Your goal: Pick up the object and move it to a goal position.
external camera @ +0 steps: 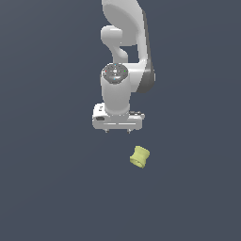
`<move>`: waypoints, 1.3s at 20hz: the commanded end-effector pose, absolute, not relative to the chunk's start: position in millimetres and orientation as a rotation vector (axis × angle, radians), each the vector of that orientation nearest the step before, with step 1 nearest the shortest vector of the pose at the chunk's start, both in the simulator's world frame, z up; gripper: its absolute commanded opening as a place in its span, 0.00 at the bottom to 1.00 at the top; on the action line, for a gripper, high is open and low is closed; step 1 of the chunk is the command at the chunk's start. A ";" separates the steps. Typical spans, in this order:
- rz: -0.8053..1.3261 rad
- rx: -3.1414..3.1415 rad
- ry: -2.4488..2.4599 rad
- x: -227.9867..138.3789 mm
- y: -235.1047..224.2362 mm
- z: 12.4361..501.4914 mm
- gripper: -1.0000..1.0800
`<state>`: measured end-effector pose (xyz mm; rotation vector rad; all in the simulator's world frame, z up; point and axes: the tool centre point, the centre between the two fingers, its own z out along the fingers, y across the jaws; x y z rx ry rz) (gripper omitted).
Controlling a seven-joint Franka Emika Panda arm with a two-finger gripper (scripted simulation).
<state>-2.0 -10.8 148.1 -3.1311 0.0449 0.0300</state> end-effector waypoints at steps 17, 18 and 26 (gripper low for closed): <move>0.059 -3.118 0.037 -4.8 -7.4 141.3 0.96; 0.059 -3.118 0.041 -4.4 -7.0 141.1 0.96; 0.054 -3.119 0.124 5.5 2.6 136.3 0.96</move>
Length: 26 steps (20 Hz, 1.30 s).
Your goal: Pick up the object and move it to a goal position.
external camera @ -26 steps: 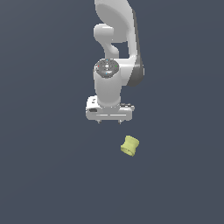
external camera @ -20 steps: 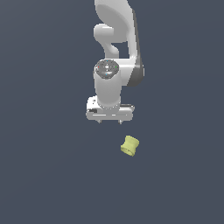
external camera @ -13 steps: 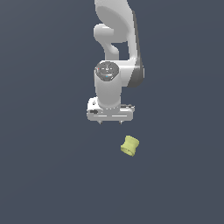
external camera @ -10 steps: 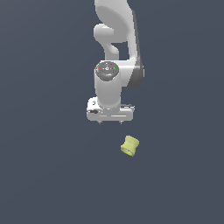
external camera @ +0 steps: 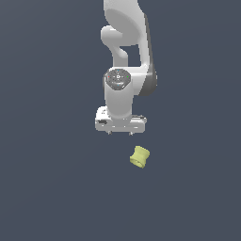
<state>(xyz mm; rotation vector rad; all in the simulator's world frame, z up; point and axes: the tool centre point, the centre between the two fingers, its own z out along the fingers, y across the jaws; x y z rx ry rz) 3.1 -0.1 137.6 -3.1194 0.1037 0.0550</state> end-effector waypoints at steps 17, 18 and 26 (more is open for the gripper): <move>0.021 -3.084 0.572 52.2 60.5 106.5 0.96; 0.019 -3.080 0.598 54.5 64.2 104.6 0.96; 0.005 -3.051 0.745 67.0 85.9 93.2 0.96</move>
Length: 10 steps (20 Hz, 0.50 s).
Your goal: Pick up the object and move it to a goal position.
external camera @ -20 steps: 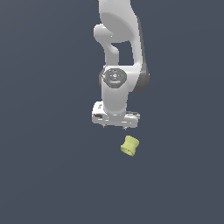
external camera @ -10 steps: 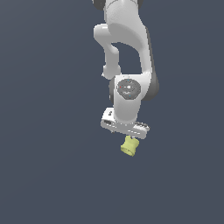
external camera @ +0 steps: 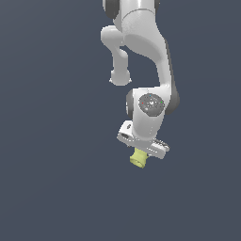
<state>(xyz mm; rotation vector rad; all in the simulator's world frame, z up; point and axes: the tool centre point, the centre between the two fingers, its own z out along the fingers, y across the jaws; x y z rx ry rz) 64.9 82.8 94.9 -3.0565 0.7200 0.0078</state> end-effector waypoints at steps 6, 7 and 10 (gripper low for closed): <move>0.000 -3.040 0.791 70.5 92.9 89.5 0.96; 0.000 -3.040 0.793 70.7 93.2 89.3 0.96; 0.001 -3.041 0.788 70.3 93.1 89.0 0.96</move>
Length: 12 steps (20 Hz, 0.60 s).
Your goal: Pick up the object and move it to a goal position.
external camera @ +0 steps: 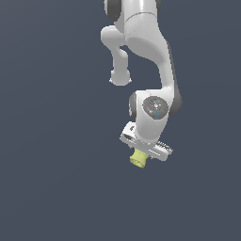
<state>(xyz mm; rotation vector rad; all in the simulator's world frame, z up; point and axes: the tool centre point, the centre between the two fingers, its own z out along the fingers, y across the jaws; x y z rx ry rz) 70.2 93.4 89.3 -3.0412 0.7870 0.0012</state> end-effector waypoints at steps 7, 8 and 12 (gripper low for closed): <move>0.001 -3.040 0.790 69.7 93.4 63.7 0.96; 0.000 -3.040 0.792 69.5 93.1 57.5 0.96; 0.000 -3.040 0.794 69.3 93.1 41.3 0.96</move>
